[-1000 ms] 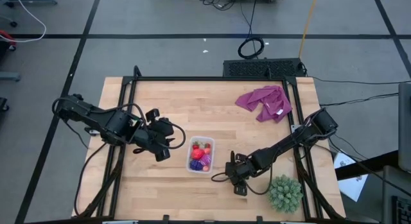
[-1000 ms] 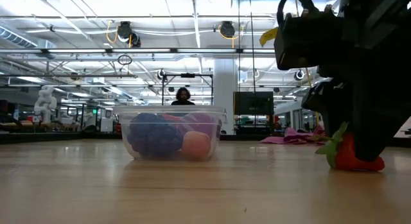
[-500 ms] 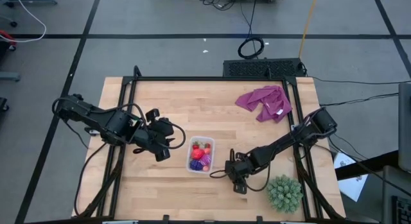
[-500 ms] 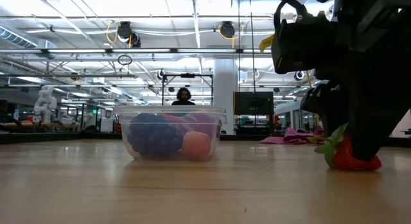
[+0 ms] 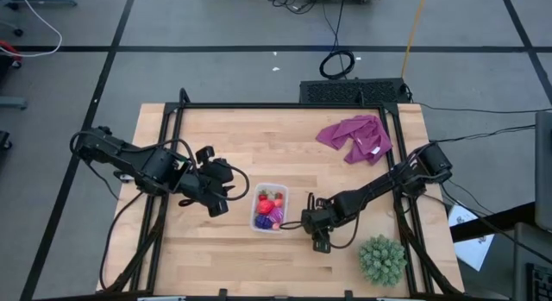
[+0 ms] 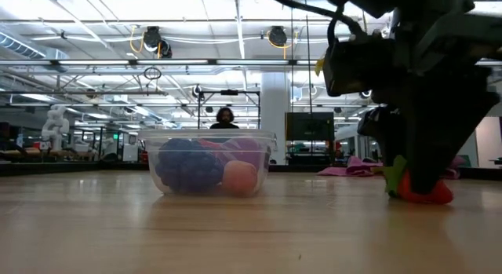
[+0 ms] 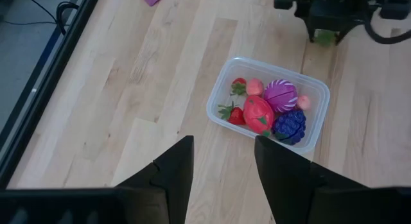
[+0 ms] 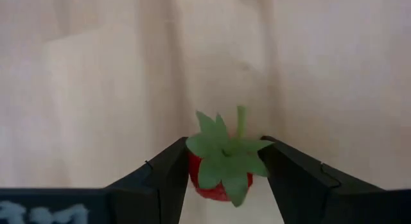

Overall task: Pick and placing Produce into tupperware
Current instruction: Put the red strawberry into the transparent bin

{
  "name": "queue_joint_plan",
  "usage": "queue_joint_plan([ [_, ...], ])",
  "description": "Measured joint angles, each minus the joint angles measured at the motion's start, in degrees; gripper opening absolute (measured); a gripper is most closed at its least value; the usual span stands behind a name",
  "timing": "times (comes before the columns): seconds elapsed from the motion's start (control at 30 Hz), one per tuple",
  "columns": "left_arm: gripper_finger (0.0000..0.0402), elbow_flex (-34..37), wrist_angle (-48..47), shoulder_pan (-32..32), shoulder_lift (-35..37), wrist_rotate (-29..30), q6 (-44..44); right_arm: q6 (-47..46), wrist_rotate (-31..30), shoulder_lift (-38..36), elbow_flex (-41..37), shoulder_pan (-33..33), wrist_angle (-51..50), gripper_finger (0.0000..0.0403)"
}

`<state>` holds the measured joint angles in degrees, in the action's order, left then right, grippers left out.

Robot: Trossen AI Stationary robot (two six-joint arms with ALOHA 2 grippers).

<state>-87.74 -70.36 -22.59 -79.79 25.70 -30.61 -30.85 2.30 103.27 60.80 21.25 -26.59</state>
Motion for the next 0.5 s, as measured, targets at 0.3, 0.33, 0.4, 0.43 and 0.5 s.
queue_joint_plan([
  [0.3,0.0170,0.00,0.02,0.00,0.00,0.00,0.04,0.75,-1.63,-0.91,-0.11,-1.61,-3.28,0.0189],
  [0.33,0.0170,0.00,0.04,0.00,0.00,0.01,0.04,1.18,-1.61,-0.91,-0.11,-1.61,-3.30,0.0189],
  [0.4,0.0170,0.00,0.04,0.00,-0.01,0.00,0.04,2.05,-1.55,-0.91,-0.11,-1.61,-3.30,0.0189],
  [0.43,0.0170,0.00,0.04,0.00,0.00,0.00,0.04,2.56,-1.50,-0.91,-0.11,-1.61,-3.30,0.0189],
  [0.5,0.0170,0.00,0.04,0.02,-0.01,0.01,0.05,3.31,-1.32,-0.91,-0.11,-1.61,-3.30,0.0189],
])
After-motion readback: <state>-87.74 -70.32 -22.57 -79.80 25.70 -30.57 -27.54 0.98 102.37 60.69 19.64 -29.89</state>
